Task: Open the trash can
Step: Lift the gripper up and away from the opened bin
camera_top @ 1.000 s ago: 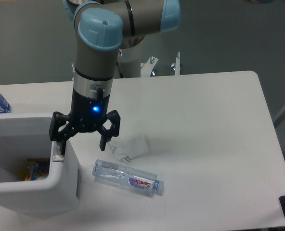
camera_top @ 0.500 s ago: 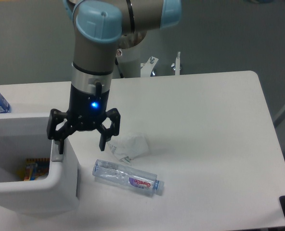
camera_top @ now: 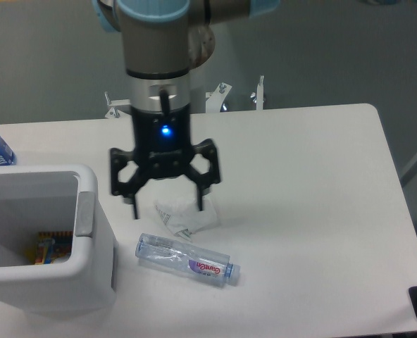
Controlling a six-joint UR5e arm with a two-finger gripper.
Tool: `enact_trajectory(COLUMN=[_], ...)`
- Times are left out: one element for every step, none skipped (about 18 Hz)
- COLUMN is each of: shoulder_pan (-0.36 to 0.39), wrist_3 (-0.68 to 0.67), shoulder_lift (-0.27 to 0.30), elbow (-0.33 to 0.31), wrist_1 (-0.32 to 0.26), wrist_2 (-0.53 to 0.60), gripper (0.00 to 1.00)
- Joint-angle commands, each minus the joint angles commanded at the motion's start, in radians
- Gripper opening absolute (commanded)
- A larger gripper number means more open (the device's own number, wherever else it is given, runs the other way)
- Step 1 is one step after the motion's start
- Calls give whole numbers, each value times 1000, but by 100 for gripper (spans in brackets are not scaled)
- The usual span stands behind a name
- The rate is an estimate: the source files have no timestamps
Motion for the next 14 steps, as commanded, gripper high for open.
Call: enact_trajectory(shoulder_pan=[20,46,72,92,104,115,132,147,158,167,176,186,193,204], wrist_3=[64,126,184,235,275,301,315,318,318,320,320,320,320,329], shoulder_lift=[14,28,40,51,57,61,68,69,69,68,68,68,68,68], elbow=[-2,-5,-9,-11,-14,-15,-18,-21,-21,-23,-23,-23,-23,-23], wrist_1=[-43,-78,-108,-129,-141,-148,-148,-148,-148,-148,-148,-148,-146,-146], wrist_2=[6,8,8,8,8,9,8,8,8,8,8,8,9,9], gripper=[100,100,100,100,100,100,100,100,100,100,100,100,100,100])
